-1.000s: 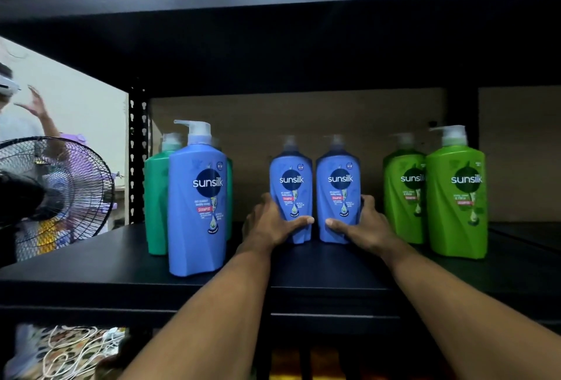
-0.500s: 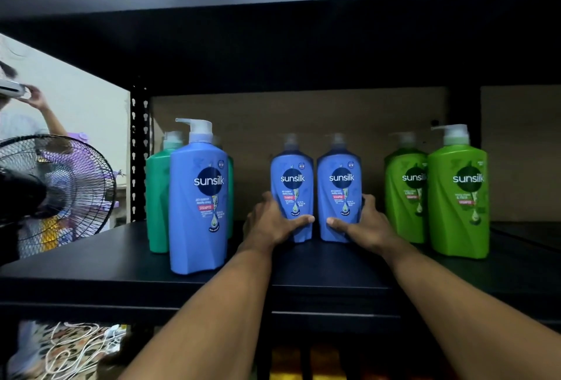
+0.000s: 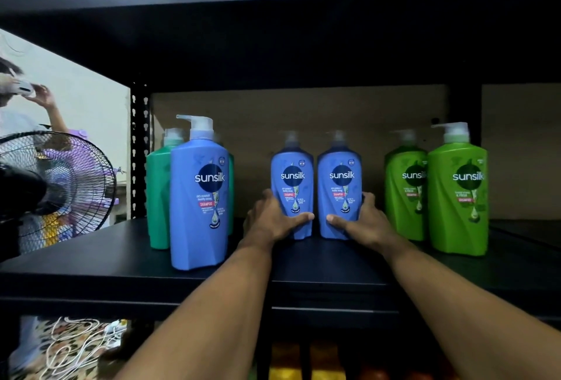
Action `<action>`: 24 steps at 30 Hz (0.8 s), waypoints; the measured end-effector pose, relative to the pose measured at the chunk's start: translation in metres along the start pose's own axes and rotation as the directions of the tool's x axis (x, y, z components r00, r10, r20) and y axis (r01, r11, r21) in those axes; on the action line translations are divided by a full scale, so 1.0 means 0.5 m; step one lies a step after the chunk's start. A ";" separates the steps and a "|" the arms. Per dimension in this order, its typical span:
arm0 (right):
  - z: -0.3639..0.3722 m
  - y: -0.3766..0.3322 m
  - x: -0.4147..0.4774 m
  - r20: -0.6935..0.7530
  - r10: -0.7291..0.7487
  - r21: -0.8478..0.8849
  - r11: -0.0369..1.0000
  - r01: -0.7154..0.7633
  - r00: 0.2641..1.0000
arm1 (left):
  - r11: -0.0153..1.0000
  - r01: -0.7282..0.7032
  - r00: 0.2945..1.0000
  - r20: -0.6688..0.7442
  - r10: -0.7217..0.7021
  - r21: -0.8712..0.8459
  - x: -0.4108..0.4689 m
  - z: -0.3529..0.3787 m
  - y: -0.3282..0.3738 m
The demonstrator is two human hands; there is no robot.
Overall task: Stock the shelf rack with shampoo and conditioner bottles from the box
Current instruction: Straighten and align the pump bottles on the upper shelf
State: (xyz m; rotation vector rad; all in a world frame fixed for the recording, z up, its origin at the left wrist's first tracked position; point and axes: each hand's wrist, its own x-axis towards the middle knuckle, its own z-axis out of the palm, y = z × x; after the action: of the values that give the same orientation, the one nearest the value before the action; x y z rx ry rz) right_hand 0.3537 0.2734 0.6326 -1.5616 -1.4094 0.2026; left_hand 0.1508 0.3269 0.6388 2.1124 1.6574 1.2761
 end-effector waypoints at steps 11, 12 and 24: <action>-0.046 -0.030 -0.108 0.151 0.020 -0.279 0.960 0.023 0.988 | 0.981 0.010 0.984 0.173 -0.044 0.192 -0.060 -0.020 0.012; -0.053 -0.032 -0.124 0.167 0.006 -0.292 0.955 0.044 0.986 | 0.976 -0.013 0.983 0.182 -0.028 0.215 -0.082 -0.034 0.017; -0.092 -0.047 -0.222 0.230 -0.060 -0.544 0.820 0.180 0.971 | 0.832 -0.391 0.711 -0.444 0.545 0.394 -0.280 -0.230 -0.012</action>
State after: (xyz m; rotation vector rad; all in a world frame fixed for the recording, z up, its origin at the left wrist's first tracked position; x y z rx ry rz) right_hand 0.3348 0.1529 0.6214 -1.9578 -1.8379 -0.1572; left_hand 0.0637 0.1679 0.6350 2.6445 1.5886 2.0791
